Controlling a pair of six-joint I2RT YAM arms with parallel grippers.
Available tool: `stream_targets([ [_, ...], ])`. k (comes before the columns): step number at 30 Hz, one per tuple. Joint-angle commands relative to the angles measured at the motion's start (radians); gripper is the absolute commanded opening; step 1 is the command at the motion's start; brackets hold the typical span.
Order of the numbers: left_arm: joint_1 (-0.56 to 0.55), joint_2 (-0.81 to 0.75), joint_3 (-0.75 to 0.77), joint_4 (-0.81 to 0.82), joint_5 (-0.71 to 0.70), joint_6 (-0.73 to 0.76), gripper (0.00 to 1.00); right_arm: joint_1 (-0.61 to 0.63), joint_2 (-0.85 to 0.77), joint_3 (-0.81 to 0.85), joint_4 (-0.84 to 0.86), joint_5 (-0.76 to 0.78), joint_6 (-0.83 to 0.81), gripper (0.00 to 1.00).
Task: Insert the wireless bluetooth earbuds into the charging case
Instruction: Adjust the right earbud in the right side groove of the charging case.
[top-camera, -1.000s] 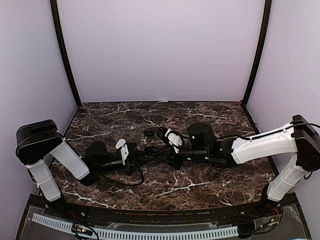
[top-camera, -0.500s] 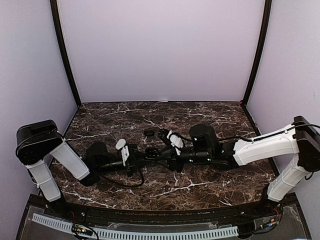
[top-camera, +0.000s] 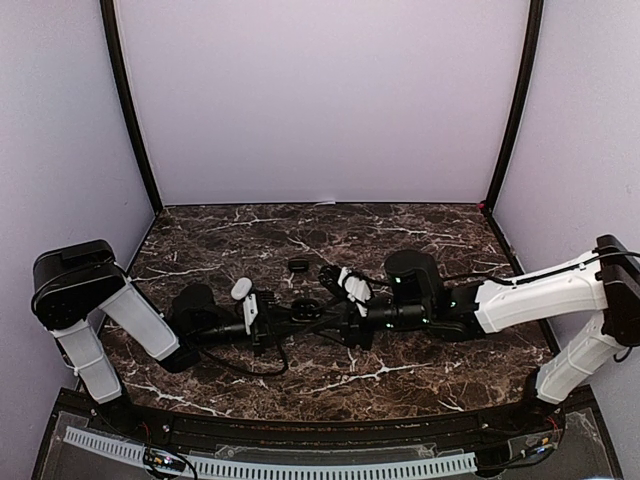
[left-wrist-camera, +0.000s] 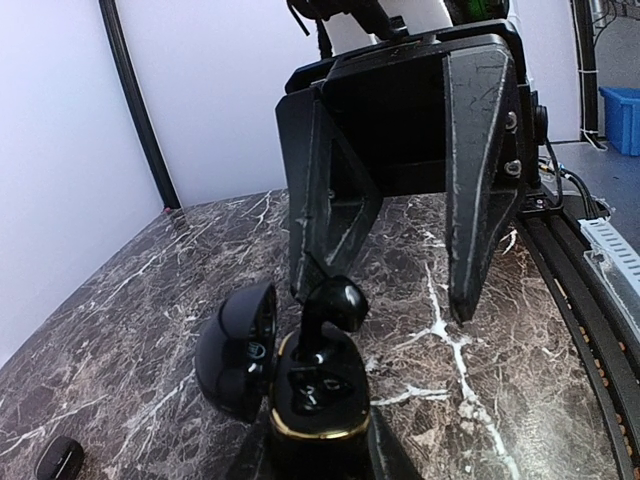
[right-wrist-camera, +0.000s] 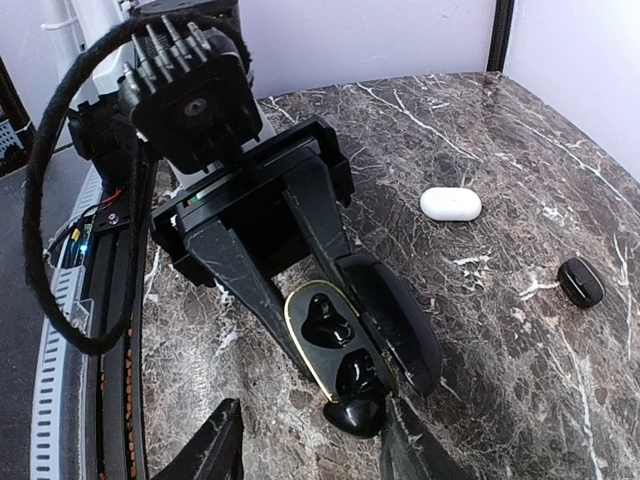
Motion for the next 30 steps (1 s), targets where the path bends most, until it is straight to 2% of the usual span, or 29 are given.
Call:
stream_targets([
  [1,-0.002,-0.027,0.003,0.028,0.024,-0.013,0.08,0.011,-0.035,-0.027,0.009,-0.016,-0.044,0.47],
  [6,-0.003,-0.026,0.001,0.033,0.044,-0.024,0.08,0.011,-0.052,-0.043,0.002,-0.019,-0.093,0.64],
  [11,-0.002,-0.027,0.001,0.037,0.060,-0.029,0.08,0.009,-0.084,-0.079,0.016,0.040,-0.147,0.66],
  [20,-0.002,-0.027,-0.001,0.045,0.103,-0.044,0.08,0.004,-0.145,-0.147,0.064,0.098,-0.310,0.54],
  [30,-0.002,-0.026,0.014,0.002,0.178,-0.040,0.08,-0.001,-0.175,-0.175,0.097,0.061,-0.466,0.37],
])
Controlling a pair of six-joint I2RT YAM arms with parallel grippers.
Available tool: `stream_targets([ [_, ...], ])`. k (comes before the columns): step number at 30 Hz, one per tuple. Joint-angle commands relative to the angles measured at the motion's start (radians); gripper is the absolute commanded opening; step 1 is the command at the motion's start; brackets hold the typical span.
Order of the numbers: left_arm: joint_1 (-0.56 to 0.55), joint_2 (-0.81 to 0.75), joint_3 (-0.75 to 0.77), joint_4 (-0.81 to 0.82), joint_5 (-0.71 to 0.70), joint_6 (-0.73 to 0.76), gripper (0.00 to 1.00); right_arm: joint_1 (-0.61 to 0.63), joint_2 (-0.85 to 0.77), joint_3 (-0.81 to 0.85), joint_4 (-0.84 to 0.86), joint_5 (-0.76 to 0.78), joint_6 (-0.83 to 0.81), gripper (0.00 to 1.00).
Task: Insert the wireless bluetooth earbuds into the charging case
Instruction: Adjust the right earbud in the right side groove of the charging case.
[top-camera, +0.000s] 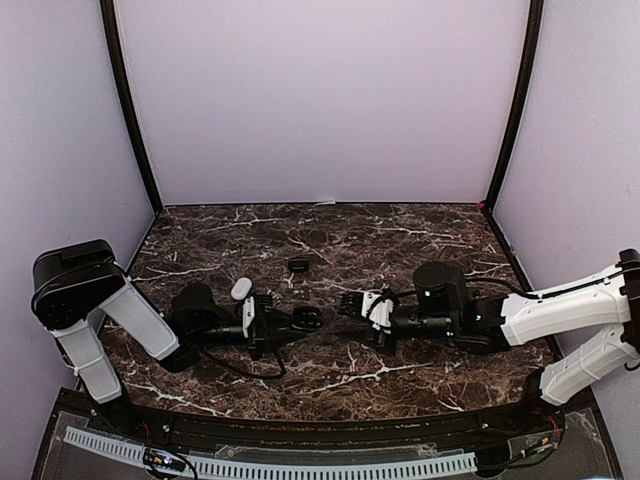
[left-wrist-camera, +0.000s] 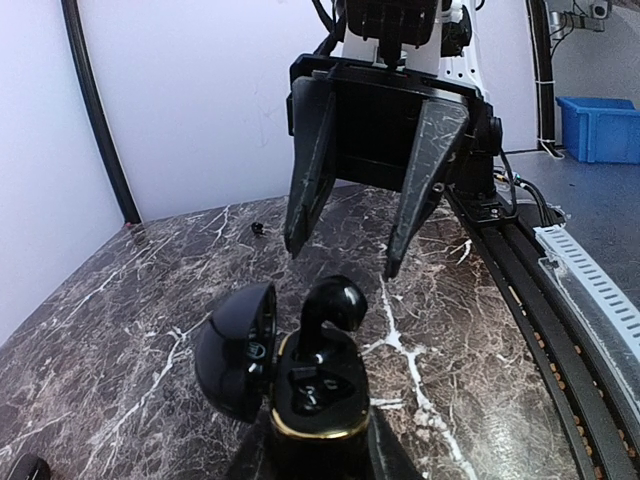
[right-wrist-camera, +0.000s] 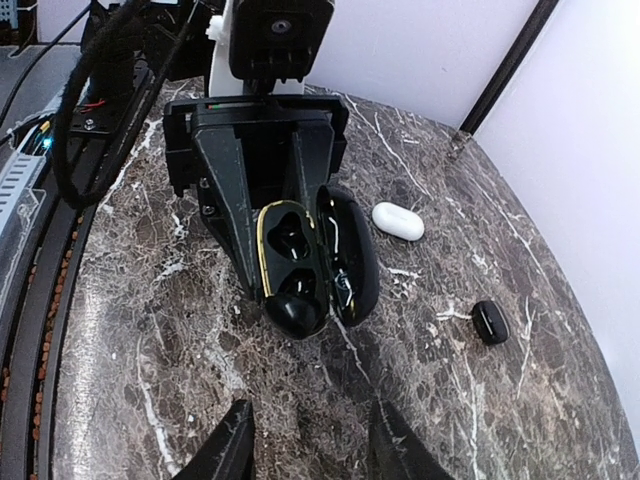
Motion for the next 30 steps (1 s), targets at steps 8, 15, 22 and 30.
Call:
stream_targets([
  [8,-0.002,-0.024,0.024,-0.020,0.061,-0.003,0.08,-0.002,0.034,0.038,0.046,-0.030,-0.089,0.31],
  [15,-0.003,-0.021,0.026,-0.020,0.066,-0.004,0.08,-0.002,0.056,0.058,0.050,-0.036,-0.091,0.29],
  [22,-0.002,-0.026,0.027,-0.027,0.061,-0.002,0.08,-0.001,0.069,0.072,0.055,-0.062,-0.093,0.27],
  [30,-0.003,-0.026,0.026,-0.021,0.033,-0.001,0.08,0.002,0.091,0.089,0.053,-0.080,-0.074,0.24],
])
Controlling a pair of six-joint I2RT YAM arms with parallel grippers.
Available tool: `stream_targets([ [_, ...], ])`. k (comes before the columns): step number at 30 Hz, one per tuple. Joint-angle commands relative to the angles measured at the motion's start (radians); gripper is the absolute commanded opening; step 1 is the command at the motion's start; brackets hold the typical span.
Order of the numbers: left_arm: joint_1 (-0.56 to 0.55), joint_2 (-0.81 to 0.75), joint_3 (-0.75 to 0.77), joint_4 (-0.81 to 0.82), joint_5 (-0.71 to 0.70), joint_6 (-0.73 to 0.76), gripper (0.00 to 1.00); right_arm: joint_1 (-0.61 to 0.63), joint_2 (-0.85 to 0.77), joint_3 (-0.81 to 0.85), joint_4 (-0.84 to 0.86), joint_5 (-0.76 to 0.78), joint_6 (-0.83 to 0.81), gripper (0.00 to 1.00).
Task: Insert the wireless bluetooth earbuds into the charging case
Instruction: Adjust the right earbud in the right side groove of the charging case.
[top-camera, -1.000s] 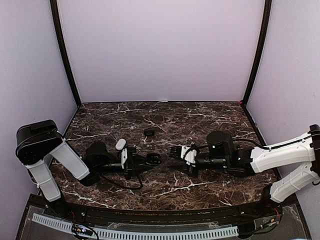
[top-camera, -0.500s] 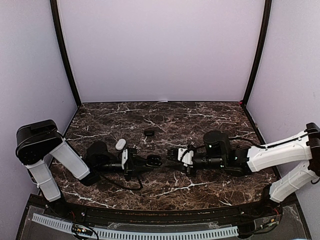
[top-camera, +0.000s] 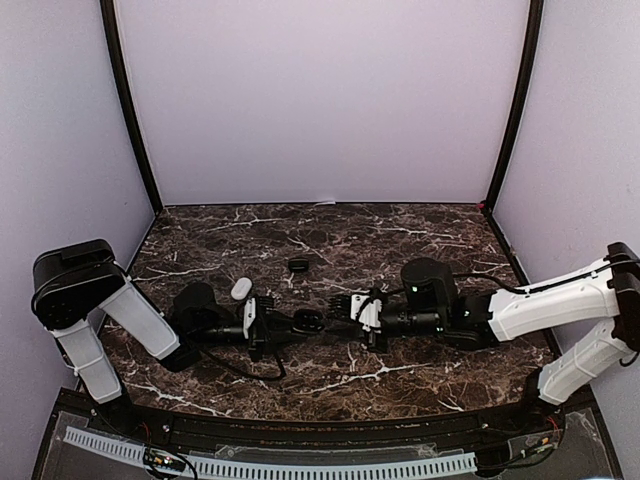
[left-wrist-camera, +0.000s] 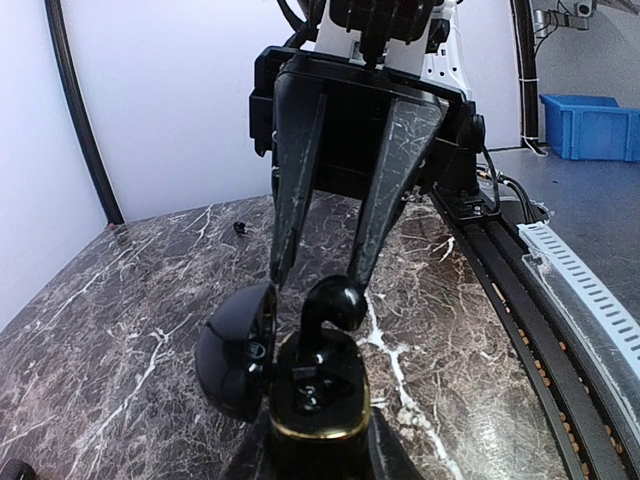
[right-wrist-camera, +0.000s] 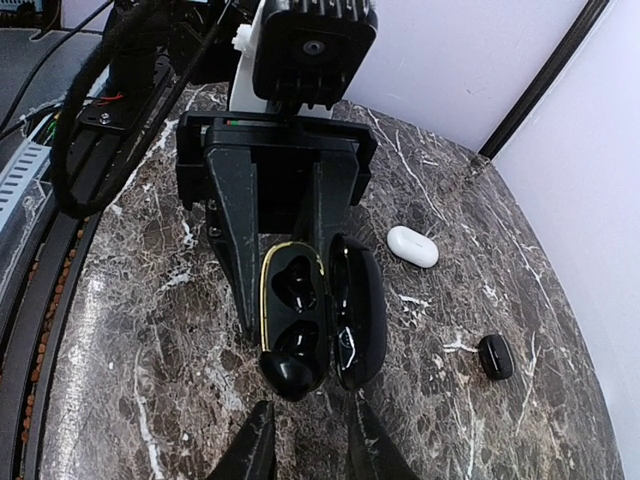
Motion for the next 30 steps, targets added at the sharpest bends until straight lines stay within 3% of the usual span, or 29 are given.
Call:
stream_targets([
  [1,-0.002,-0.027,0.018,0.001,-0.012,0.002,0.08,0.002,0.016,0.027,0.047,-0.021,0.015,0.23],
  [7,-0.002,-0.029,0.021,-0.005,-0.033,0.006,0.08,0.004,0.037,0.043,0.061,-0.001,0.059,0.17],
  [30,-0.006,-0.017,0.017,0.028,-0.098,-0.019,0.08,0.013,0.086,0.034,0.165,0.077,0.205,0.14],
])
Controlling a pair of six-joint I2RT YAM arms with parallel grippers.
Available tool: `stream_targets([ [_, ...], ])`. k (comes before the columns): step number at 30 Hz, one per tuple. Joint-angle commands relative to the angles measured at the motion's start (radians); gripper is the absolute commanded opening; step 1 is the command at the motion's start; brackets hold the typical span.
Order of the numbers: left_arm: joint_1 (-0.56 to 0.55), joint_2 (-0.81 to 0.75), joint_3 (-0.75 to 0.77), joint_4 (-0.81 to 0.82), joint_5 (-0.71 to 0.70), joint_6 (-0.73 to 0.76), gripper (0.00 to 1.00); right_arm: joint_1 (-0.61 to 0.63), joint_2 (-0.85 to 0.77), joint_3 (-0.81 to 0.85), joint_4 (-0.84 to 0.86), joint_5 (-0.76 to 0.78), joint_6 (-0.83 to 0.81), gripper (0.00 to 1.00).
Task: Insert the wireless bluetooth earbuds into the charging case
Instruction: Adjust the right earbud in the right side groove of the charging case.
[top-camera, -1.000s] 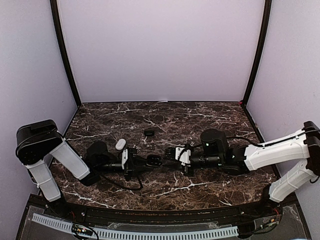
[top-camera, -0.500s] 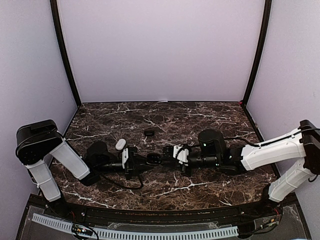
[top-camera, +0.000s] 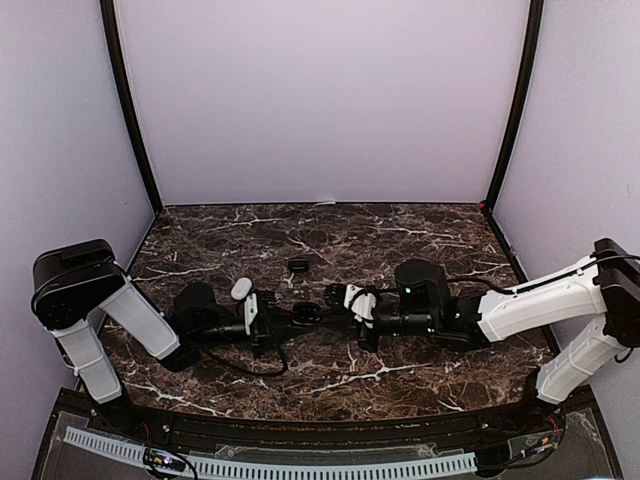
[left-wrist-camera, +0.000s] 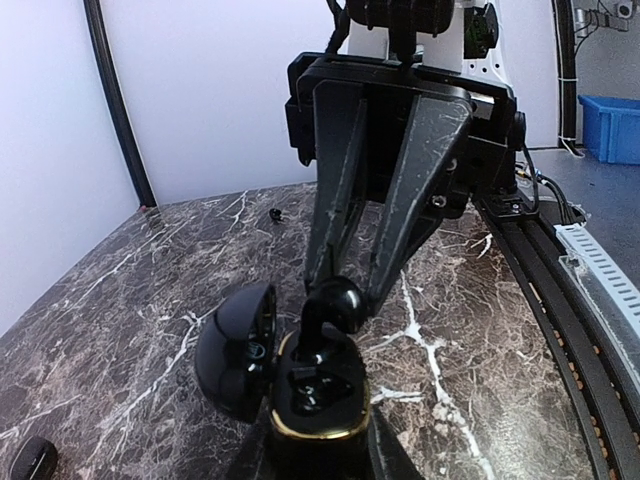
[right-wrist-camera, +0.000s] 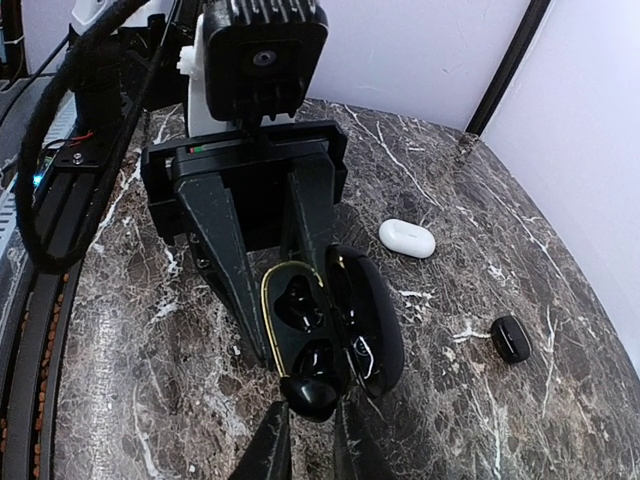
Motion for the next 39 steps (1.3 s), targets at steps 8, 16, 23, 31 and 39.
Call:
stream_targets([
  [8,-0.012,-0.013,0.013,0.048,-0.046,-0.023,0.08,0.020,0.046,0.027,0.110,0.079,0.109,0.13],
  [16,-0.030,0.009,0.015,0.083,-0.127,-0.032,0.08,0.024,0.077,0.037,0.144,0.110,0.186,0.14],
  [23,-0.034,0.017,0.012,0.104,-0.189,-0.033,0.08,0.026,0.097,0.042,0.164,0.151,0.259,0.14],
  [31,-0.047,0.043,0.001,0.146,-0.246,0.008,0.08,0.037,0.154,0.074,0.169,0.212,0.411,0.14],
  [39,-0.072,0.059,0.001,0.137,-0.351,0.091,0.08,0.048,0.183,0.089,0.165,0.284,0.574,0.17],
])
